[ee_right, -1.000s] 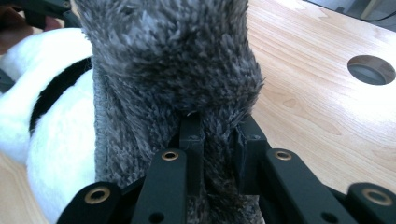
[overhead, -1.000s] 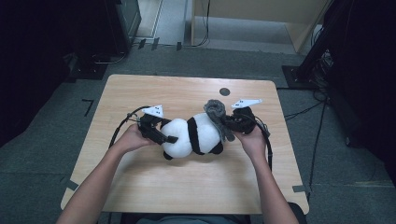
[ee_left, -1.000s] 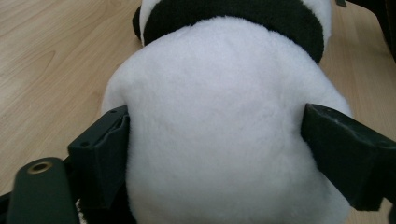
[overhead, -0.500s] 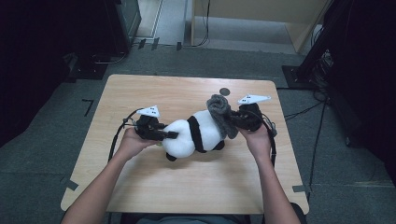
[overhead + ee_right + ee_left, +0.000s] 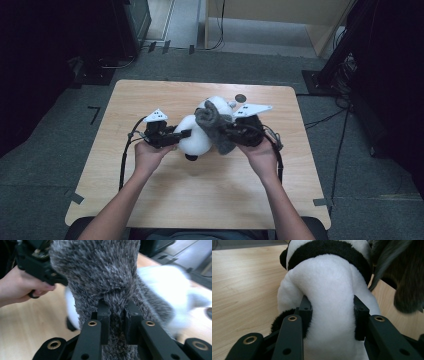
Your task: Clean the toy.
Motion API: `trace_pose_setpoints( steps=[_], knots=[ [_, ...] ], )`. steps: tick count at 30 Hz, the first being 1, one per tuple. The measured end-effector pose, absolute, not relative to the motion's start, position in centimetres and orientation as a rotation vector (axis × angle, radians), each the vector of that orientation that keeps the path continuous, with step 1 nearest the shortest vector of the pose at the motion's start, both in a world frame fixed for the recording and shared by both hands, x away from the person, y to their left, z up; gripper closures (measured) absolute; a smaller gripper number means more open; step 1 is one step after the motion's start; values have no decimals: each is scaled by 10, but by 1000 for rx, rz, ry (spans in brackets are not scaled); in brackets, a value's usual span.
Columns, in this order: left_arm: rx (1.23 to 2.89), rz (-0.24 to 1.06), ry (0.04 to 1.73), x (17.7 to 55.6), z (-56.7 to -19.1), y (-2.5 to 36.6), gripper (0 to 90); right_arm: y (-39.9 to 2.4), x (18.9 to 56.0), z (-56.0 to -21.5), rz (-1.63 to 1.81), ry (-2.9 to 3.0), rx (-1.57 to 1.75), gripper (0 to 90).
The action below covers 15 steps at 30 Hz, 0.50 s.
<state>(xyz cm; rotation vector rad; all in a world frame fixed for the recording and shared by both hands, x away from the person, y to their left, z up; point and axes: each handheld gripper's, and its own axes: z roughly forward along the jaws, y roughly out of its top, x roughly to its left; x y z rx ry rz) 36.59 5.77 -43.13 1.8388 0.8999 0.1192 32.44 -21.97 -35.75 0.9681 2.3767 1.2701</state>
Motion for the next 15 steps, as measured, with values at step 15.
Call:
trace_pose_setpoints(
  steps=[15],
  knots=[
    [1788, 157, 994, 355, -431, 48, 628, -158, 312, -408, 1170, 2513, 897, 799]
  ],
)
